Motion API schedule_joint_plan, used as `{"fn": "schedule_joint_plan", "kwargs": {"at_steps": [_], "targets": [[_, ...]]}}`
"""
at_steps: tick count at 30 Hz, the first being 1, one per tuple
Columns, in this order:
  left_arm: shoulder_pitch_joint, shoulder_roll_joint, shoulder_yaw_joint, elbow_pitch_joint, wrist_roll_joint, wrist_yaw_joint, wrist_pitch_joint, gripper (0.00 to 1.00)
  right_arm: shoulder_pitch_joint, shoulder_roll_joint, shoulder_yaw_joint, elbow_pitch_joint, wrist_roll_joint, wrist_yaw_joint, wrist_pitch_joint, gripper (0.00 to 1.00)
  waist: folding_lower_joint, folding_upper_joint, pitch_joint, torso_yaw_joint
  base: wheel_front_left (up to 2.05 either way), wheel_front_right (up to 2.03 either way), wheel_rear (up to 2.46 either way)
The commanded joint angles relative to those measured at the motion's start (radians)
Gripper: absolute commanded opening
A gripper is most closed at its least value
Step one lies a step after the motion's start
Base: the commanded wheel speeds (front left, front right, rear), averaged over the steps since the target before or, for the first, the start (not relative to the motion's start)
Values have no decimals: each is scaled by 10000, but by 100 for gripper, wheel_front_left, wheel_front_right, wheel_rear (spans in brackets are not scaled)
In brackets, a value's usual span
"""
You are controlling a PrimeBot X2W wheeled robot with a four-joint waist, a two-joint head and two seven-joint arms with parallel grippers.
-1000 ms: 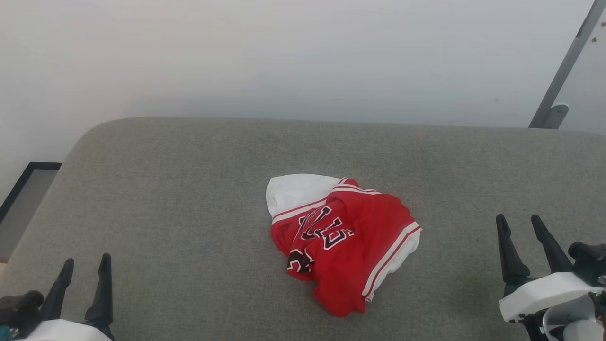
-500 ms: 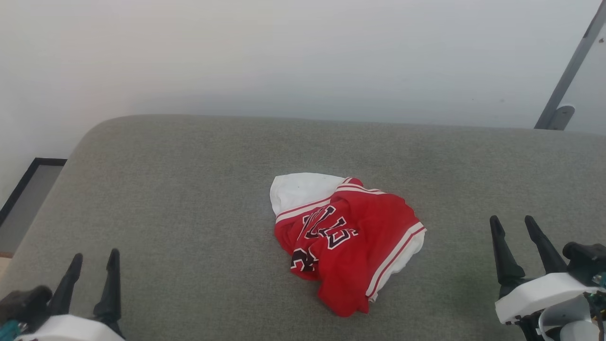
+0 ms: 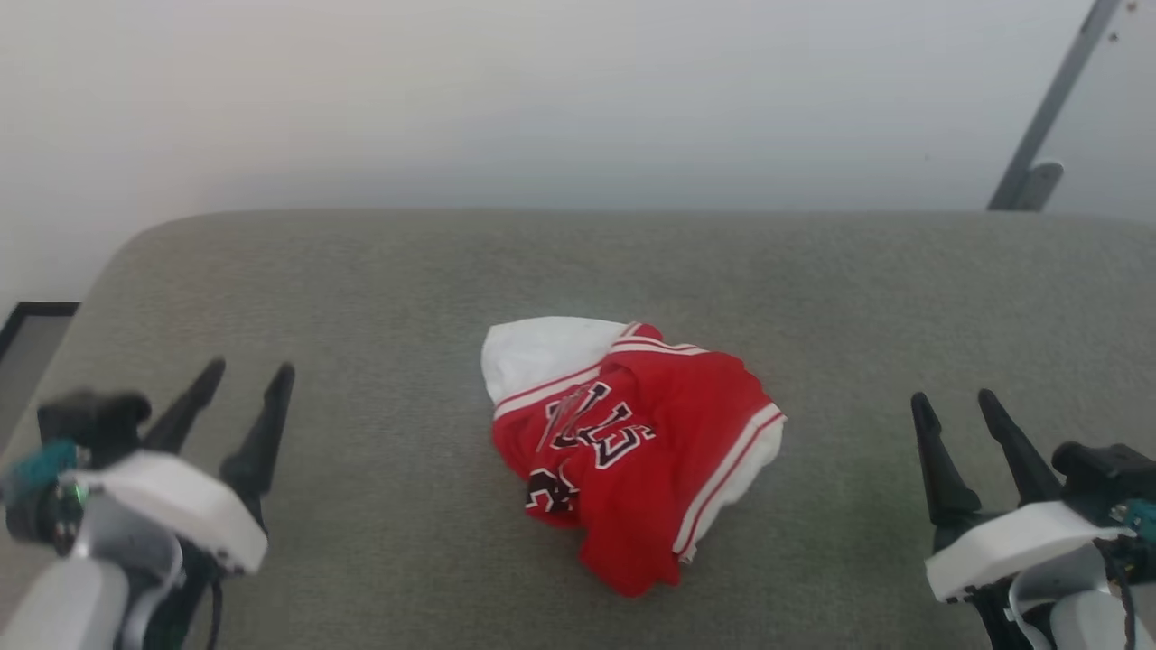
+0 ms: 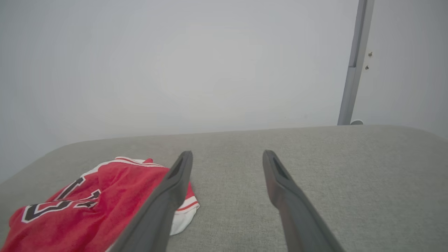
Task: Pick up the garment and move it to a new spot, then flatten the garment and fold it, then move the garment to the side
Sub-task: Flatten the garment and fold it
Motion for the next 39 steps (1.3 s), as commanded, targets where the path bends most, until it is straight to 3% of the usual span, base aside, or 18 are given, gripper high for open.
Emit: {"fn": "schedule_joint_plan", "kwargs": {"at_steps": [1,13,23,31,39], "targets": [[-323,81,-47,-30,-131,-65,171,100,-142,-9,38,-18,48,-3,-27,100,0,0,235,-250,0,0,0],[-3442,561,-1173,787,-77,-475,2486,100,-1118,31,579,99,415,-3,-481,100,0,0,1857,-1859,0,0,0],[-5579,406,-2533,2575,-210,-608,4891,100,-1824,140,869,485,704,-3,-757,100,0,0,2936,-2573,0,0,0],[-6633,187,-3427,4316,151,-34,7441,100,-2147,187,907,602,776,-3,-810,100,0,0,3433,-2684,0,0,0],[-6774,-125,-4007,5507,368,420,8792,100,-2361,274,861,515,667,-3,-817,100,0,0,3685,-2662,0,0,0]]}}
